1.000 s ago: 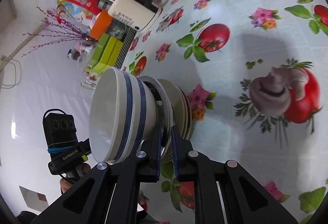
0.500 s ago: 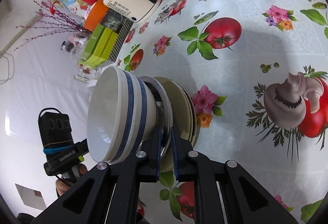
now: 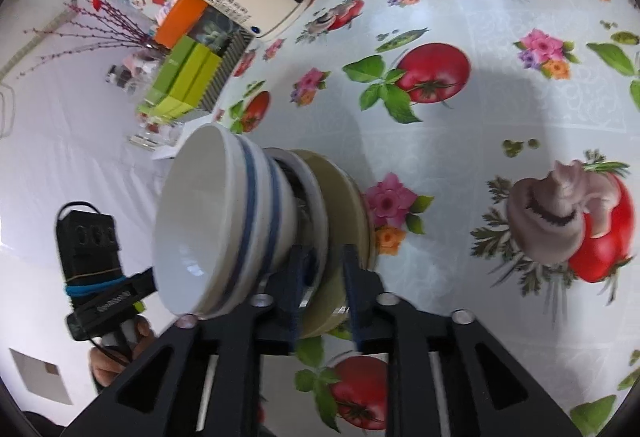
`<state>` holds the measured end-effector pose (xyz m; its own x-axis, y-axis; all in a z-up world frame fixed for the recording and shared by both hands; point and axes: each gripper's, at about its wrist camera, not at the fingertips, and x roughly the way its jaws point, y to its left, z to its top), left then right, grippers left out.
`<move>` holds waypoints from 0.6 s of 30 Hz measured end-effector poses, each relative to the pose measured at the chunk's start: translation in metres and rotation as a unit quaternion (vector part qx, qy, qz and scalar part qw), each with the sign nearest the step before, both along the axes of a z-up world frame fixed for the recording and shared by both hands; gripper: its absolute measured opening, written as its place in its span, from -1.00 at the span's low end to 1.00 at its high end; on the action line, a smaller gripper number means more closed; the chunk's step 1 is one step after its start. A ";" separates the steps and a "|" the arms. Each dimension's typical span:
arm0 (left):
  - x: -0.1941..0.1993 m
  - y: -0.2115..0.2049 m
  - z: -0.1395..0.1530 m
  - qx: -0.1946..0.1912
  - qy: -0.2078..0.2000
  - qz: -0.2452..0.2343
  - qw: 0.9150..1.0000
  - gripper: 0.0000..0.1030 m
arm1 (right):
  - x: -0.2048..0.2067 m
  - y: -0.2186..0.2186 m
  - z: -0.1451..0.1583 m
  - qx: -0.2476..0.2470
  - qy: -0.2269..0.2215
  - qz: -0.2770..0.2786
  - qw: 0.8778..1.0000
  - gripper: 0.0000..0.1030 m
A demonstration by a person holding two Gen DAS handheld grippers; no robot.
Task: Organize plates and bowls
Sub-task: 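Lower the steel bowl stack onto the beige plate stack, then open both grippers and withdraw them from the stacked dishes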
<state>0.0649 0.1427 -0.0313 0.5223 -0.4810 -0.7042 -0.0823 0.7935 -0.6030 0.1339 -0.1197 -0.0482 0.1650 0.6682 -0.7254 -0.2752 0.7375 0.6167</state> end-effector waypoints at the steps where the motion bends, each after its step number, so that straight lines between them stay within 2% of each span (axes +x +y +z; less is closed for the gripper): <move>1: -0.002 0.000 0.000 0.002 -0.003 0.001 1.000 -0.80 | 0.000 -0.001 0.000 -0.004 -0.002 -0.001 1.000 -0.40; 5: -0.011 0.001 0.004 0.010 -0.014 0.011 1.000 -0.77 | -0.009 -0.008 0.003 -0.003 -0.013 -0.002 1.000 -0.23; 11: -0.024 -0.001 0.006 0.022 -0.021 0.018 0.999 -0.75 | -0.026 -0.015 0.009 -0.019 -0.032 -0.003 0.999 -0.15; 16: -0.040 -0.007 0.011 0.050 -0.034 0.026 0.998 -0.73 | -0.045 -0.015 0.020 -0.046 -0.066 0.000 0.997 -0.04; 18: -0.047 -0.012 0.015 0.067 -0.041 0.029 0.996 -0.61 | -0.054 -0.013 0.023 -0.063 -0.083 0.000 0.995 -0.02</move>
<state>0.0177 0.1309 -0.0167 0.6045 -0.3521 -0.7146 -0.0856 0.8631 -0.4978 0.0803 -0.1328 -0.0249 0.2898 0.5728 -0.7668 -0.3644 0.8068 0.4650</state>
